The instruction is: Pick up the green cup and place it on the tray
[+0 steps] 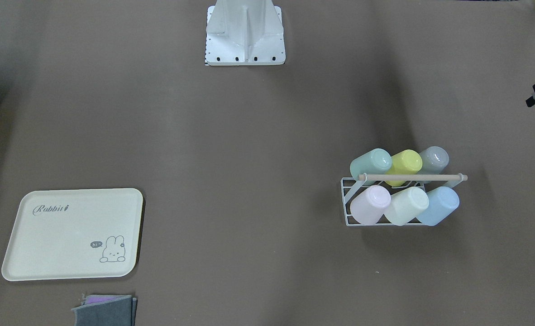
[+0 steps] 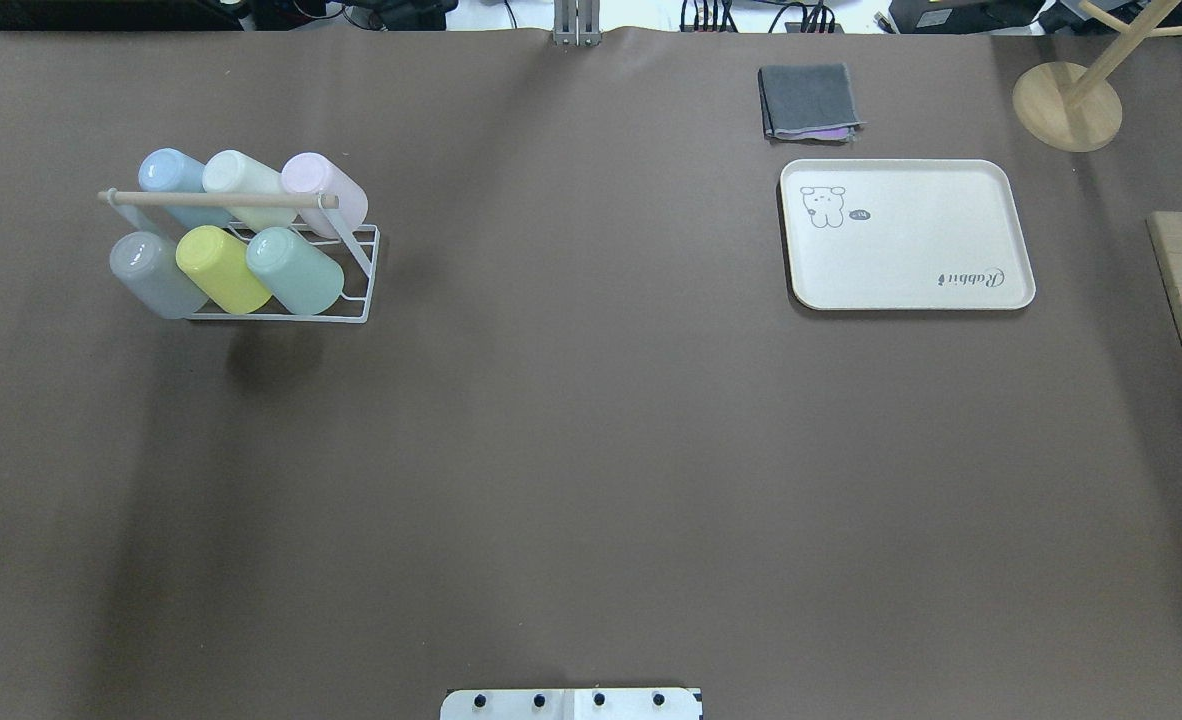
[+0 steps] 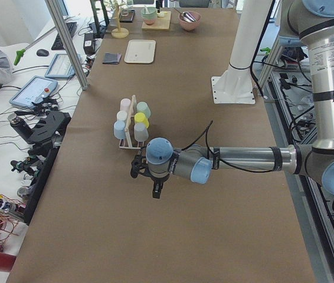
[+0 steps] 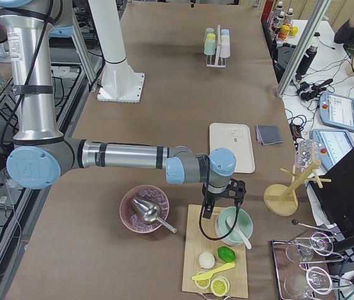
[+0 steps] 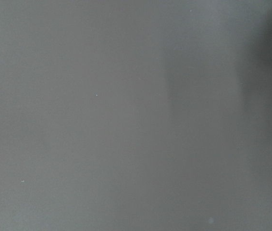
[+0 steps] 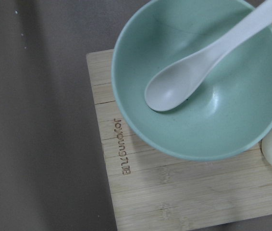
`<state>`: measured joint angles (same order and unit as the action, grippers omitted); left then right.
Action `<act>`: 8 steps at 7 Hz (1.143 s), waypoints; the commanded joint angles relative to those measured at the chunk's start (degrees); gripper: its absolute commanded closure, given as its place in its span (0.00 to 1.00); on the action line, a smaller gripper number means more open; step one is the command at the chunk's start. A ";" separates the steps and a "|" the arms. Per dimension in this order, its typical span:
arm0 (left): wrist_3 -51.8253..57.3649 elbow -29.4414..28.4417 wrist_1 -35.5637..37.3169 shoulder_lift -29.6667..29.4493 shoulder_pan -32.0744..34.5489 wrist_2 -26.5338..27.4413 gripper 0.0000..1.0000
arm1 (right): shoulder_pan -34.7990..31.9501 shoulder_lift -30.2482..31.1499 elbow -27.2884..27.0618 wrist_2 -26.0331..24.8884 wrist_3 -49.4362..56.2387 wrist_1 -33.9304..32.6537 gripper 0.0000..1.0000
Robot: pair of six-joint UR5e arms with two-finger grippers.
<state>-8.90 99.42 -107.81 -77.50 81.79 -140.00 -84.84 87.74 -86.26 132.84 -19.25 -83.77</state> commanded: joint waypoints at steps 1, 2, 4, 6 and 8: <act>0.11 1.37 9.80 -0.63 2.13 0.17 0.01 | -0.15 0.15 -0.40 0.05 0.00 0.01 0.00; 0.37 1.21 11.38 -0.73 2.24 0.08 0.02 | -0.15 -0.20 -0.32 0.14 0.00 -0.17 0.00; 7.64 0.86 13.31 -0.64 2.67 1.04 0.02 | -0.15 0.15 -0.32 0.05 0.00 0.01 0.00; 7.50 1.47 24.42 -1.16 3.56 2.36 0.02 | -0.15 0.23 -0.32 -0.04 0.00 0.01 0.00; 7.49 1.56 25.19 -4.15 3.64 4.81 0.02 | -0.15 0.23 -0.84 0.49 0.00 -0.08 0.00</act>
<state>-1.45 100.87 -83.81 -80.49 85.36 -136.88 -84.99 87.97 -86.74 133.05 -19.25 -83.78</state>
